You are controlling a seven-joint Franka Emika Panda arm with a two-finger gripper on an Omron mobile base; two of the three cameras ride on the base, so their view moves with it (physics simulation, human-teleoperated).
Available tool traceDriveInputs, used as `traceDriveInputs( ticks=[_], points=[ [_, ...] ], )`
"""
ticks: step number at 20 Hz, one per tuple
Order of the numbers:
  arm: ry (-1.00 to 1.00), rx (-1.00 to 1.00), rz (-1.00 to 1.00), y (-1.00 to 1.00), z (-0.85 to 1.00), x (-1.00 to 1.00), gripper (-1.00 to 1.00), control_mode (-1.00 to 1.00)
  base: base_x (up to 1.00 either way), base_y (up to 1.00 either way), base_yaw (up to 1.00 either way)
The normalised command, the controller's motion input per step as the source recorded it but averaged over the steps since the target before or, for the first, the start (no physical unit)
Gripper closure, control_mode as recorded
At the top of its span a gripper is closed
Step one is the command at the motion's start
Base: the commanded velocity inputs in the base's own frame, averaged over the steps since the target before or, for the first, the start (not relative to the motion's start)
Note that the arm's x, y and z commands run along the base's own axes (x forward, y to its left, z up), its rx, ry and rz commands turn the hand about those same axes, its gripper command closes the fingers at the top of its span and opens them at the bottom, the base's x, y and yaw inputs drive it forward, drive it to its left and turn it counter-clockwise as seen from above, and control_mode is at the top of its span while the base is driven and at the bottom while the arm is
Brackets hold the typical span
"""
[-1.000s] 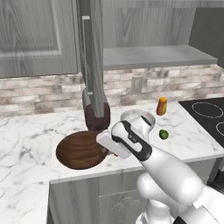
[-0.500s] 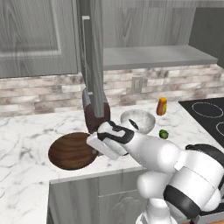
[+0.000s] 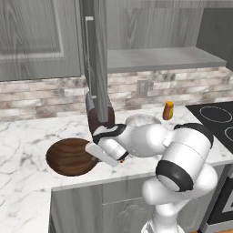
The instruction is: Pick both bowls and place them on the counter. Then place the avocado in one bowl and place the croissant in the other bowl.
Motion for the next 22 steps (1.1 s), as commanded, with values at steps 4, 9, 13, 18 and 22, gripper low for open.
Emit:
traceDriveInputs(
  ticks=[4, 9, 13, 18, 22],
  points=[
    [0.00, 0.00, 0.00, 0.00, -0.04, 0.09, 1.00, -1.00, 0.00, 0.00, 0.00],
    [0.00, 0.00, 0.00, 0.00, 0.00, 0.00, -1.00, -1.00, 0.00, 0.00, 0.00],
    [-0.02, 0.00, -0.03, -0.06, 0.02, -0.07, -1.00, -1.00, 0.00, 0.00, 0.00],
    [-0.04, 0.00, -0.04, -0.30, 0.11, -0.19, -1.00, -1.00, 0.00, 0.00, 0.00],
    [-0.05, -0.02, -0.04, -0.48, 0.37, -0.24, -1.00, -1.00, 0.00, 0.00, 0.00]
  ],
)
